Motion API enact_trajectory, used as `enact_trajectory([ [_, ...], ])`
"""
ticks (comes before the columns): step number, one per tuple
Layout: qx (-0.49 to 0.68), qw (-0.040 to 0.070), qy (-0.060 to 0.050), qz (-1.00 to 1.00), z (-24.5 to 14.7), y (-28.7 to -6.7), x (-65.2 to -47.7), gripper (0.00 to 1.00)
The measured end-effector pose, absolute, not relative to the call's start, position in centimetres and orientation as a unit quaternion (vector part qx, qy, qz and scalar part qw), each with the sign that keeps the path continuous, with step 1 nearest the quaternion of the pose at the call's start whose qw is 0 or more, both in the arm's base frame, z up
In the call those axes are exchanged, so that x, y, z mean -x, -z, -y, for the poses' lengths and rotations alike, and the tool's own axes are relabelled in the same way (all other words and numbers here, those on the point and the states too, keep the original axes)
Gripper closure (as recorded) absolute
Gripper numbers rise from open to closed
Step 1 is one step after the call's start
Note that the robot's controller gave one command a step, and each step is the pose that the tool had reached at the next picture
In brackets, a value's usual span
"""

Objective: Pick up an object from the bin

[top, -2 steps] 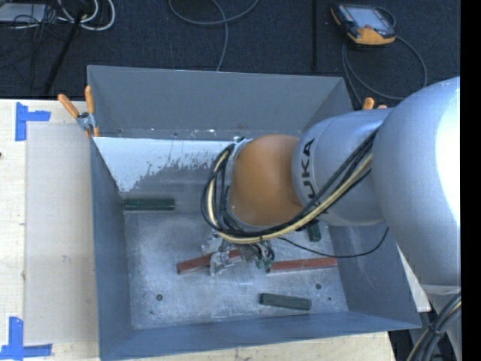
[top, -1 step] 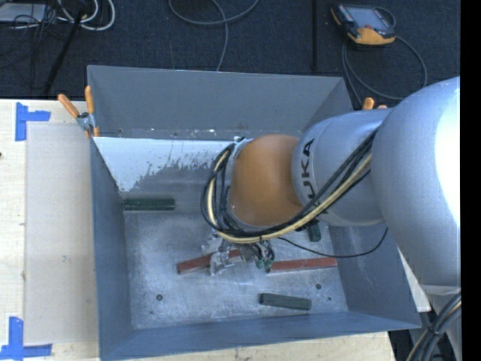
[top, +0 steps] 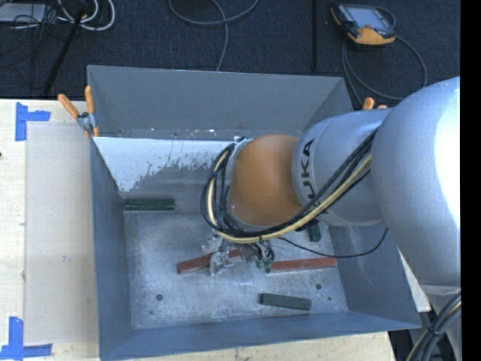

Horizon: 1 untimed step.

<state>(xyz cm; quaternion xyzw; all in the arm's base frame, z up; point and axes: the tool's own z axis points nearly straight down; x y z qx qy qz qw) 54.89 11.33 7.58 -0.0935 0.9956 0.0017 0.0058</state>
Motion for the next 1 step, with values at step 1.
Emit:
enact_trajectory([
  [1, 0.066, 0.005, -0.001, -0.998, -12.68, -25.28, -54.22, 1.00],
])
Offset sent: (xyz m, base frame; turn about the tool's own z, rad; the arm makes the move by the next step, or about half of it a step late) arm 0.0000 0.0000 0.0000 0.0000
